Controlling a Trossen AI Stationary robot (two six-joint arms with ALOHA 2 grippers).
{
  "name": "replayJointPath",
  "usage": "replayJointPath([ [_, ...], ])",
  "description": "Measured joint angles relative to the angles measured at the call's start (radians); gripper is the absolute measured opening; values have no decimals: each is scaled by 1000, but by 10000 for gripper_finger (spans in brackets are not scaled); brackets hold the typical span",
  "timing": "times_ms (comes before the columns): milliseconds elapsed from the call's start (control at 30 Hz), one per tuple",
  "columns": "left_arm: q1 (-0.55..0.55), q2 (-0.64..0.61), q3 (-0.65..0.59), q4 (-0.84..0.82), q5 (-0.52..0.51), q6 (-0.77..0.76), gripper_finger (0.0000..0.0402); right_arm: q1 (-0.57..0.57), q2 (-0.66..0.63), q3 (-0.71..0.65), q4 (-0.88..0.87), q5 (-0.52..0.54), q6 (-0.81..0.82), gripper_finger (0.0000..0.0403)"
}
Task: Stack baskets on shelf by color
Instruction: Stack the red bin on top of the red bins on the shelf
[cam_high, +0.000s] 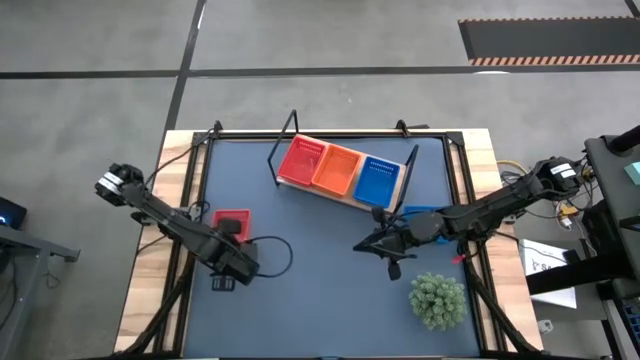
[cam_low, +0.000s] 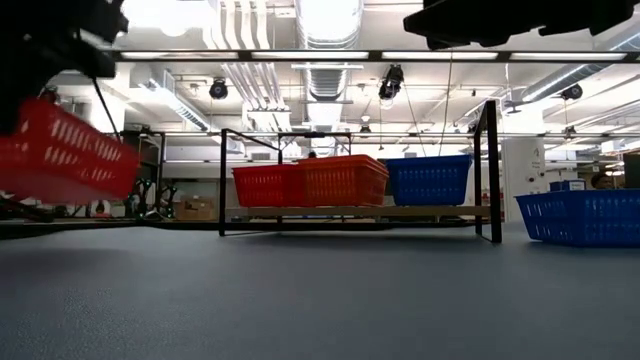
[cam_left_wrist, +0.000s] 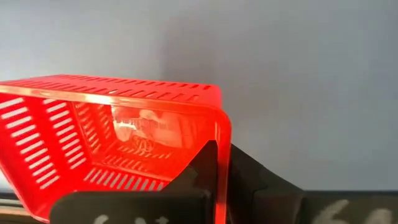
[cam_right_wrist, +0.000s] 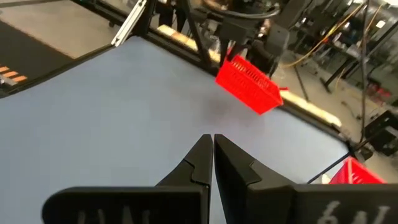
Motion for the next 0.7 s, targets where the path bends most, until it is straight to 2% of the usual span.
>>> replayJointPath([
  [333, 6, 233, 362, -106, -107, 191, 0, -72, -73, -75, 98, -31, -44, 9],
  [433, 24, 254, 441, -111, -171, 266, 0, -119, -105, -99, 126, -88, -46, 9],
  [700, 151, 255, 579, -101, -294, 415, 0, -171, -238, -196, 142, -96, -47, 9],
])
